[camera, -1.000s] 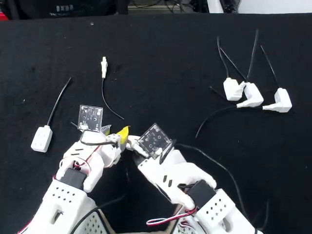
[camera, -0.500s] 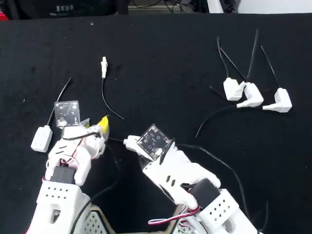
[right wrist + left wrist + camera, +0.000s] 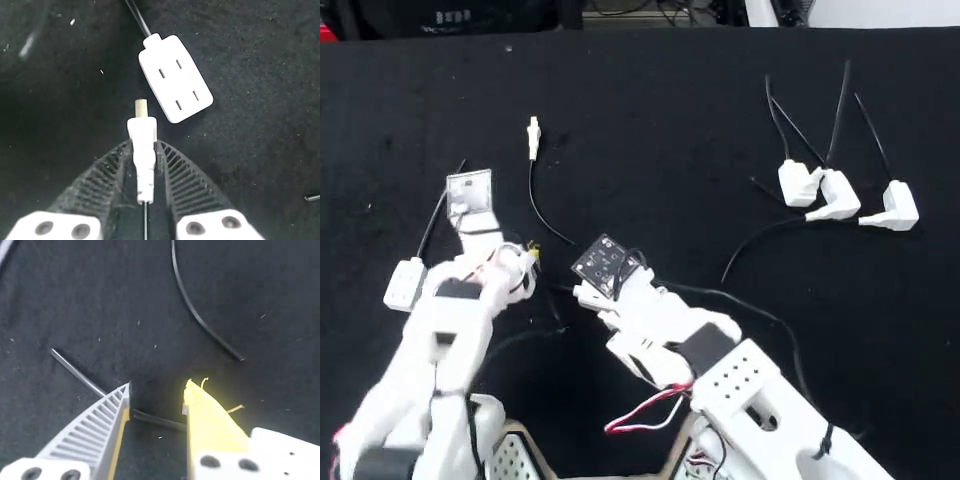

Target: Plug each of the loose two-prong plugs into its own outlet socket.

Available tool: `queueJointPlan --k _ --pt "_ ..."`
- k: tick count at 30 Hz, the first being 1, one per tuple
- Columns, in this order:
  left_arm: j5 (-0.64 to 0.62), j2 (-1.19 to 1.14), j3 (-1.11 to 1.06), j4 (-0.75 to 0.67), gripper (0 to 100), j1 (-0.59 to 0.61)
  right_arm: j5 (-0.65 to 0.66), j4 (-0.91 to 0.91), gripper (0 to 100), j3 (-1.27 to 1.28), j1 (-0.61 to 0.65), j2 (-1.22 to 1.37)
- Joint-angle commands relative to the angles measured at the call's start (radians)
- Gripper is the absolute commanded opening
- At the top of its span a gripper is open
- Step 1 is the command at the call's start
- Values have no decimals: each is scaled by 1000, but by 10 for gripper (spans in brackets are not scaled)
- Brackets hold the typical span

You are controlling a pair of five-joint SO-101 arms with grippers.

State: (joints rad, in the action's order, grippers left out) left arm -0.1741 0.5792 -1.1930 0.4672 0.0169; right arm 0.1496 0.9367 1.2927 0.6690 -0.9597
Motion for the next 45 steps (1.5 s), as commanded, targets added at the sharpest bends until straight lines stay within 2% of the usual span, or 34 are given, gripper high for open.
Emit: queueJointPlan --k 1,5,11,19,22,27,31,34,40,45 --pt "9 -178 131 -9 180 -4 9 -52 11 -53 -15 19" --pt "11 -201 124 9 180 -41 11 -60 11 -51 -18 21" --pt "49 -199 124 176 180 -130 74 -81 11 -47 -130 21" --pt "61 -120 165 347 180 -128 95 -80 11 -62 -169 21" --pt "68 3 107 348 180 -128 95 -49 11 -94 -169 21" --pt "60 224 -30 264 180 -128 95 89 11 -228 -163 22" --pt "3 339 -93 222 180 -128 97 170 11 -254 -49 21" --pt "-48 405 -119 209 180 -128 69 77 11 -197 38 19" --pt "-66 542 -197 184 180 -130 -3 -295 11 4 46 21" --pt "-66 715 -248 192 181 -139 -5 -419 11 77 75 21"
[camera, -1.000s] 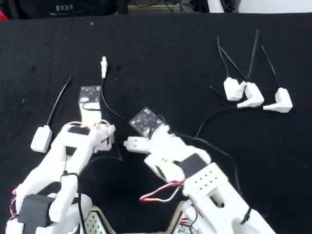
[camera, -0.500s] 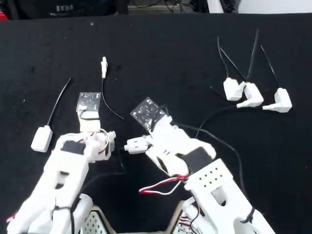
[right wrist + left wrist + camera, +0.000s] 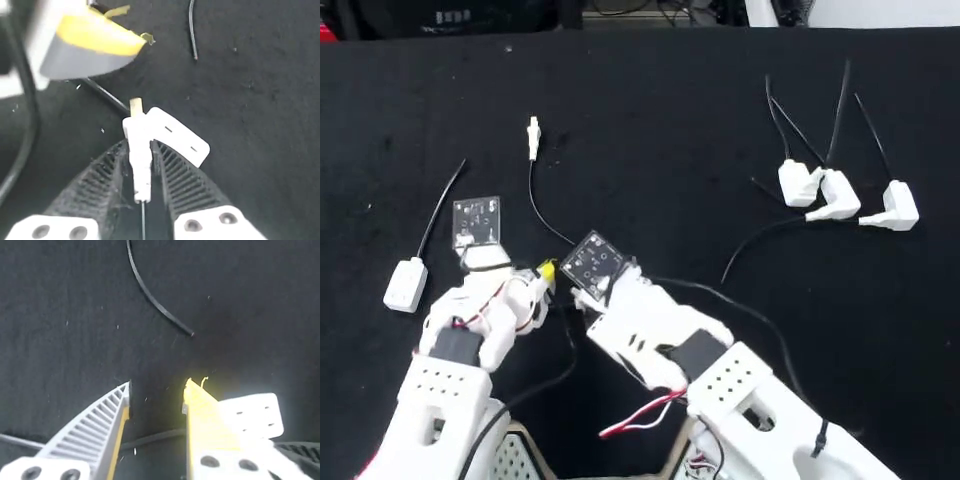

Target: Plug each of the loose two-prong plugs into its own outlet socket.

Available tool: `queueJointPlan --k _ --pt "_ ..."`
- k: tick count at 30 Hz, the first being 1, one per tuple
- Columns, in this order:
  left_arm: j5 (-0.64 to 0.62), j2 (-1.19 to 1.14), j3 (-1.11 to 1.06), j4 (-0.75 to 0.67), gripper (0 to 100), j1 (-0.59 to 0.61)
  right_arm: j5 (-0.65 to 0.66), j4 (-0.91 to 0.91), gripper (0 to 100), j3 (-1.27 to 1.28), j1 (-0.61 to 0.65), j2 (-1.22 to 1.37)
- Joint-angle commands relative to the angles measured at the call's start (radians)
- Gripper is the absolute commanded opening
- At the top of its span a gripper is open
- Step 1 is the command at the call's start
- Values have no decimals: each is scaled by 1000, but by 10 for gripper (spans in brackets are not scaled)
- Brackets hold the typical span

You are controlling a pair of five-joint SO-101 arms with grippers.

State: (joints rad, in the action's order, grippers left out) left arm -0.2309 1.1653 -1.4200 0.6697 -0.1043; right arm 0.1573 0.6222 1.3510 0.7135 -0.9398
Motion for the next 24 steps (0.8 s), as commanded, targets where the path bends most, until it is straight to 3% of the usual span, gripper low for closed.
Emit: queueJointPlan --k 1,12,24 --pt "-9 167 -36 -11 182 -18 -12 -114 11 24 38 1" --pt "29 480 -156 80 184 -101 -60 -147 11 39 92 -7" --pt "32 431 -159 81 184 -101 -83 -187 11 42 86 -8"
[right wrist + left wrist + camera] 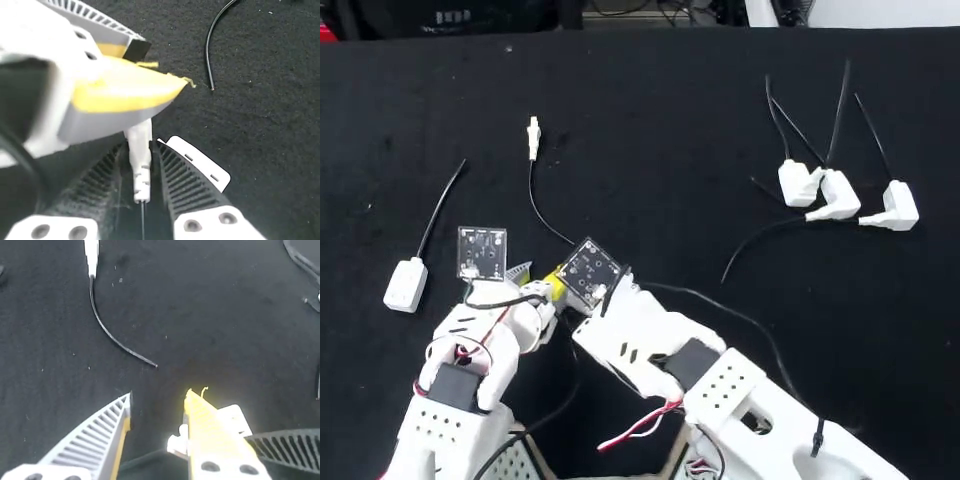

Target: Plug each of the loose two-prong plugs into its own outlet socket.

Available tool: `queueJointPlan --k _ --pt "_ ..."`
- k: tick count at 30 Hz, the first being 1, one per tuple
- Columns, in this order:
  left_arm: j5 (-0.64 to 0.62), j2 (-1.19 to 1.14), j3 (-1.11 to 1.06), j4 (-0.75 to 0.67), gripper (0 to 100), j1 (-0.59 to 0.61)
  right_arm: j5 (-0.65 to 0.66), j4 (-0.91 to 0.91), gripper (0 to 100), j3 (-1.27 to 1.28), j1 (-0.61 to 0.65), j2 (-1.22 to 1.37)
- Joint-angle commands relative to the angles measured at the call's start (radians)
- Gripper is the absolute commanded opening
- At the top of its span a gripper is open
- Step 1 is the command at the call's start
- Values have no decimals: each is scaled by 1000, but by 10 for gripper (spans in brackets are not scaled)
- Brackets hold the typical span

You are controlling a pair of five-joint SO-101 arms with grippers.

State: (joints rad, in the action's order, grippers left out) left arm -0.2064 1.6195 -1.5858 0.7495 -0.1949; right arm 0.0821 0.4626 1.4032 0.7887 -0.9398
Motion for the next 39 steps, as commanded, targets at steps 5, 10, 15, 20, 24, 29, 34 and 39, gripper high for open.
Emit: queueJointPlan --k 5,10,15,20,24,29,34,39 --pt "9 -64 7 -8 184 -12 -6 -29 11 -13 9 -8" --pt "9 -75 5 -9 184 -15 -14 -29 11 -30 9 -8" --pt "9 -72 -1 -11 184 -16 -6 -29 11 -27 11 -28" --pt "9 -74 -19 -43 184 -18 -5 -26 12 33 15 -162" --pt "9 -74 -18 -43 184 -18 -5 -21 12 59 12 -211" --pt "9 -71 -19 -43 184 -18 -5 -21 12 61 11 -211" --pt "9 -74 -21 -43 184 -18 -14 -35 15 61 11 -220" --pt "9 -74 -22 -44 184 -18 -40 -115 12 101 -15 -220"
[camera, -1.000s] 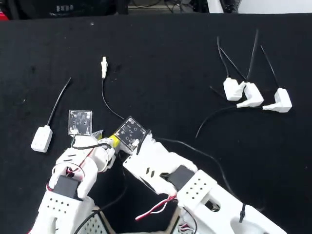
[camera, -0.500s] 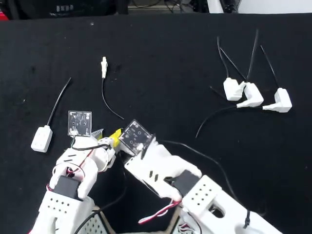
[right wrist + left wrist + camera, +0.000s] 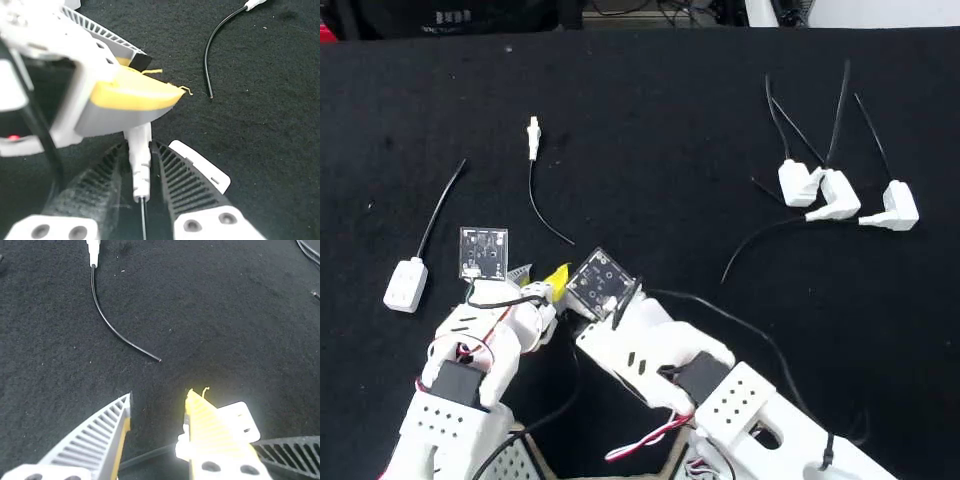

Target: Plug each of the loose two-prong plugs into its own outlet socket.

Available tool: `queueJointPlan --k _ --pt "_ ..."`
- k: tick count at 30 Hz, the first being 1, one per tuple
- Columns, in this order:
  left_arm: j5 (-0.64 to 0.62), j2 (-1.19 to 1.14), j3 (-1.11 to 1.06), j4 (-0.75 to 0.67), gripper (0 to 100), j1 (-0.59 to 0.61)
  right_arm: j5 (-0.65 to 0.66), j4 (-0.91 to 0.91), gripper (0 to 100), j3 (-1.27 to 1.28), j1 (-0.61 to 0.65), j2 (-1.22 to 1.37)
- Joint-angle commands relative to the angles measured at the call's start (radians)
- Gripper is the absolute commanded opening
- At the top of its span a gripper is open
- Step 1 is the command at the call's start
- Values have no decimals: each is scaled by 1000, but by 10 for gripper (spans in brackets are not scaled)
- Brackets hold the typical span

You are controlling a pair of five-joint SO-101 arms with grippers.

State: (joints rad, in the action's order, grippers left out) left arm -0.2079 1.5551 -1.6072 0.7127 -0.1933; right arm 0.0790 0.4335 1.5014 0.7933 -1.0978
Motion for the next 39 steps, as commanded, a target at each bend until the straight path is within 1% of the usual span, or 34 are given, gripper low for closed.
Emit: queueJointPlan --k 1,16,21,32,35,39 --pt "11 -9 -1 -8 184 -21 -44 -92 12 4 -25 -62" --pt "11 -11 -4 -6 185 -38 -48 -92 12 5 -20 -65" --pt "48 -11 -4 -3 185 -39 -46 -92 12 5 -20 -65" --pt "52 -14 5 17 185 -39 -46 -91 12 4 -20 -65" --pt "63 -52 19 17 185 -41 -46 -91 12 4 -20 -65" --pt "74 -180 65 -15 185 -36 -46 -89 12 4 -20 -65"
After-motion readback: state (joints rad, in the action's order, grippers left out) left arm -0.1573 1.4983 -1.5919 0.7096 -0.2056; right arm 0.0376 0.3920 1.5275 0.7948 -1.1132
